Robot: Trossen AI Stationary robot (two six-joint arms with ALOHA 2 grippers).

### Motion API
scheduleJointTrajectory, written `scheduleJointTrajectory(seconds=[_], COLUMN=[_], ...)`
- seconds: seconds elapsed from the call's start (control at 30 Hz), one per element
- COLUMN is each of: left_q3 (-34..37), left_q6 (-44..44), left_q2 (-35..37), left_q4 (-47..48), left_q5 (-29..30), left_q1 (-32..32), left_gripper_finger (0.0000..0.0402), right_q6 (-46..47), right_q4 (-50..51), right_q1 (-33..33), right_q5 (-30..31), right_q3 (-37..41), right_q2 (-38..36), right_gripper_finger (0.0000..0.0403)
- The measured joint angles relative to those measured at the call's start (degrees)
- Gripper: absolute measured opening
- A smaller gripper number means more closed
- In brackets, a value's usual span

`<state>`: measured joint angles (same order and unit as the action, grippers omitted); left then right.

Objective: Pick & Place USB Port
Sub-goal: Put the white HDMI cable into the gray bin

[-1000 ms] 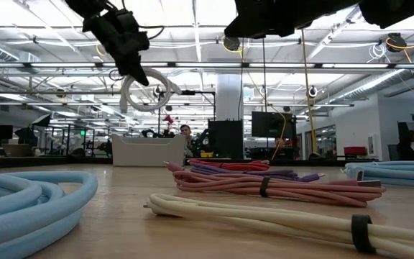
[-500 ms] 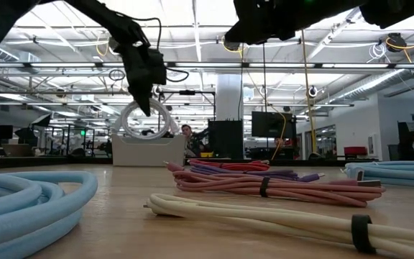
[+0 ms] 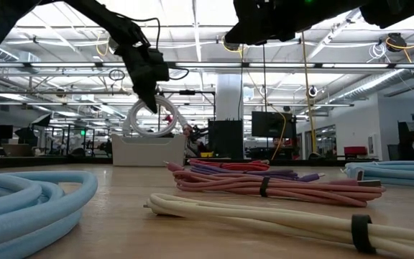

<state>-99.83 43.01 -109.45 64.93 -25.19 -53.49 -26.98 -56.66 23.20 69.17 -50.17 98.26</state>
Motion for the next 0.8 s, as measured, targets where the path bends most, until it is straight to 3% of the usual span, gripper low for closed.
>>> scheduleJointTrajectory(seconds=[0.23,0.47,0.63,0.8], left_q3=[0.01,0.07,0.17,0.17], left_q6=[-0.22,-0.7,-1.83,-2.15], left_q2=[-0.75,-5.96,-8.77,-8.75], left_q4=[-0.1,1.54,1.86,0.24], left_q5=[-0.11,1.06,4.83,4.88], left_q1=[0.76,0.91,0.86,0.48], left_gripper_finger=[0.003,0.0025,0.0025,0.0025], right_q6=[0.0,-0.06,-0.15,-0.43], right_q4=[-0.02,0.0,0.0,0.0], right_q1=[0.0,0.02,0.02,0.02], right_q5=[0.0,0.17,1.15,1.55], right_q3=[0.0,0.0,0.0,0.0], right_q2=[0.0,0.0,0.0,0.0], right_gripper_finger=[0.0164,0.0166,0.0166,0.0165])
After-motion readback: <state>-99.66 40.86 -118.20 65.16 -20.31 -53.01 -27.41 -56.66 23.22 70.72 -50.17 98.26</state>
